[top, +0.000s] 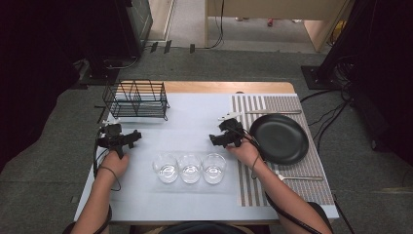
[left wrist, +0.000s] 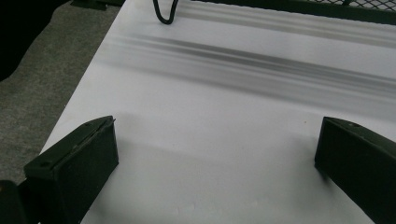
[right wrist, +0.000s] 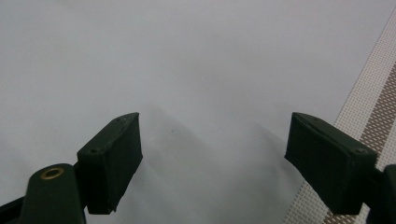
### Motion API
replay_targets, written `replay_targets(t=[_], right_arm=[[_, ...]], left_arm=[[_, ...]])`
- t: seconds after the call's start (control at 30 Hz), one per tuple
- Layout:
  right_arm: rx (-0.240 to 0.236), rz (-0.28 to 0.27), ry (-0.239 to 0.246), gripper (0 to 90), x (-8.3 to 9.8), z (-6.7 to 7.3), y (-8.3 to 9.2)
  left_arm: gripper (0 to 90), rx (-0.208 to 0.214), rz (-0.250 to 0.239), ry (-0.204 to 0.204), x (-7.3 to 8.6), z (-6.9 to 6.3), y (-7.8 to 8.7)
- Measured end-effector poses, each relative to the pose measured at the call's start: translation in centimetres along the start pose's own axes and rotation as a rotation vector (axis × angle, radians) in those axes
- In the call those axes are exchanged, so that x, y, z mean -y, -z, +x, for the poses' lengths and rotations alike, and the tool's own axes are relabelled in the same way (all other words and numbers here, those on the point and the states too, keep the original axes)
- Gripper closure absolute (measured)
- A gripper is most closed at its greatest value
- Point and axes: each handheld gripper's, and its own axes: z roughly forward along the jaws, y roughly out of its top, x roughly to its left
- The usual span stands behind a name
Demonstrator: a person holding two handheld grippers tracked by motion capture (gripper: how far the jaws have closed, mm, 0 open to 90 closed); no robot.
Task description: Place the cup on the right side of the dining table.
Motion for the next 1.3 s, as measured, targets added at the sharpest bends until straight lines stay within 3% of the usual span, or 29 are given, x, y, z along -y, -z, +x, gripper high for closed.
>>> replay_targets(t=[0.7,1.0,1.3], right_arm=[[-0.037,0.029,0.018,18.9,0.0,0.2,1.5],[-0.056,0.038,0.063,19.0,0.1,0.7,2.0],[-0.064,0.038,0.077,19.7,0.1,0.8,2.4]], left_arm=[[0.0,0.0,0.0,0.0,0.0,0.0,0.0],[0.0,0.0,-0.002,0.0,0.0,0.0,0.0],[0.0,0.0,-0.002,0.0,0.0,0.0,0.0]])
